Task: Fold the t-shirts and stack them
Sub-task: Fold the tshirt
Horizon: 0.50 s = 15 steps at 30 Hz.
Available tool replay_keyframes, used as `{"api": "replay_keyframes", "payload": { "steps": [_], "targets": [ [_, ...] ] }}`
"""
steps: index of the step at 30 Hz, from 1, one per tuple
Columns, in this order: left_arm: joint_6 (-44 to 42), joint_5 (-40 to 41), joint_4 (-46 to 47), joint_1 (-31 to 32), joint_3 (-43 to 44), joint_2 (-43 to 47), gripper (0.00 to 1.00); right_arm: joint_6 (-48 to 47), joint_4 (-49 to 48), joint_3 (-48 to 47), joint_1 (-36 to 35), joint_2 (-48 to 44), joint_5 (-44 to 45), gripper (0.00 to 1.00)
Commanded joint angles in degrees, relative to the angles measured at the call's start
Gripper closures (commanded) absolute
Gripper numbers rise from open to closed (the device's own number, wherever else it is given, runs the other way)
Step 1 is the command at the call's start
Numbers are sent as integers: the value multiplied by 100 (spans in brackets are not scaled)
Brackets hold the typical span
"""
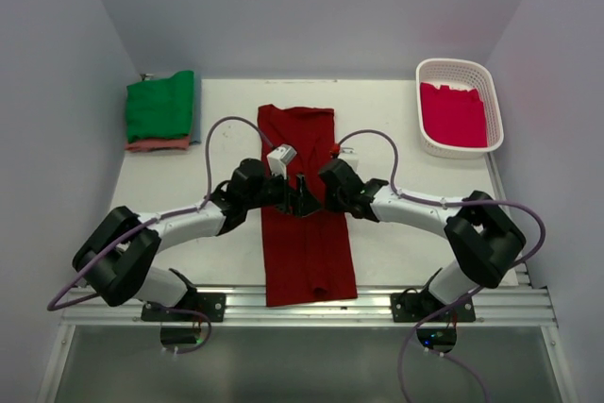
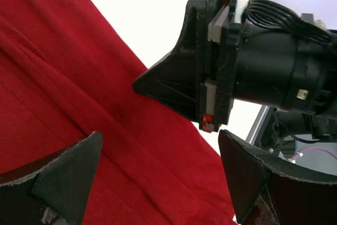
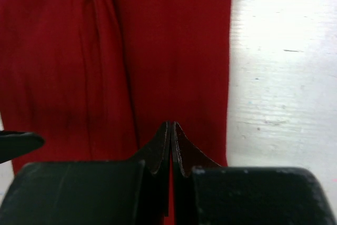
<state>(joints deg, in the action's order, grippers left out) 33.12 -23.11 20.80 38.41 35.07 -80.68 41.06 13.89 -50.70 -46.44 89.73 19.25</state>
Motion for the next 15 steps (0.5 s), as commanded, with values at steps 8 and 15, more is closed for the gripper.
{"api": "replay_keyframes", "payload": {
  "steps": [8, 15],
  "targets": [
    [-236, -78, 1356, 140, -132, -623, 17, 174, -651, 332, 82, 465, -536, 100],
    [-61, -334, 1489, 166, -246, -791, 80, 411, -580, 385, 91, 870, -641, 100]
  ]
}}
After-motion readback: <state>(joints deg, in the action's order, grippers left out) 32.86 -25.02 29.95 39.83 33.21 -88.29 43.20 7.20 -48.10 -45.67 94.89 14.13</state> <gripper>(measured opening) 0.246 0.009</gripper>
